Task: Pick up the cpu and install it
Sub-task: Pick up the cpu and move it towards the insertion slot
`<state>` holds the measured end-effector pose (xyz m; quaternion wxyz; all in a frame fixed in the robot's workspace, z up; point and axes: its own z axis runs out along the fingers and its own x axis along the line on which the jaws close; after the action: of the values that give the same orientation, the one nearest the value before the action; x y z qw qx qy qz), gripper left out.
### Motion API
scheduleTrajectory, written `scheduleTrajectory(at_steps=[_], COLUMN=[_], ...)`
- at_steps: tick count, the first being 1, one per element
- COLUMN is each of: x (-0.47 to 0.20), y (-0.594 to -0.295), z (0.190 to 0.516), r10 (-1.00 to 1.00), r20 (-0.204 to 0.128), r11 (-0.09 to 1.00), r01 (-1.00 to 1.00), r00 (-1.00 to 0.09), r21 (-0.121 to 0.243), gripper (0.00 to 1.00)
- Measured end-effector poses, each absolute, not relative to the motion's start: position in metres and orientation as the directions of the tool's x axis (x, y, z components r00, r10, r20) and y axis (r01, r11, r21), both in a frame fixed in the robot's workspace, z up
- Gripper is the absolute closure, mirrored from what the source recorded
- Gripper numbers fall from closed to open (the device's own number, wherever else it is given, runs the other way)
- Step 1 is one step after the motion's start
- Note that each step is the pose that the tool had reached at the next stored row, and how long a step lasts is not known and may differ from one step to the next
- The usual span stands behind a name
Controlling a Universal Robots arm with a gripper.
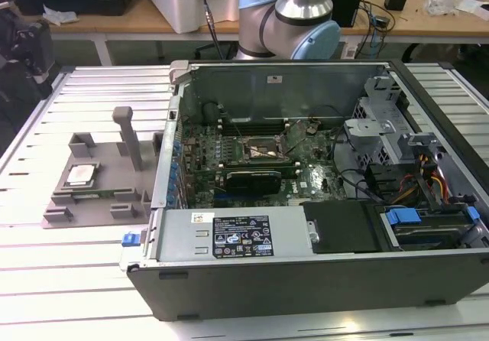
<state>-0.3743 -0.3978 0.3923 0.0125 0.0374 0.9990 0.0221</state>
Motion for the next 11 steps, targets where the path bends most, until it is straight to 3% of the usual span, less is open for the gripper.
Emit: scheduleTrajectory(at_steps=[1,11], x=[-0.3744,-0.3744], y=[-0.3978,-0.397], z=[0.3923,0.3895], r10=[0.075,0.026], r20=[-0.023,-0.024], r11=[0.996,1.0], r01=[0.074,0.025], r00=[-0.997,-0.999], r21=[0.045,0.016], gripper=[0.34,0.34])
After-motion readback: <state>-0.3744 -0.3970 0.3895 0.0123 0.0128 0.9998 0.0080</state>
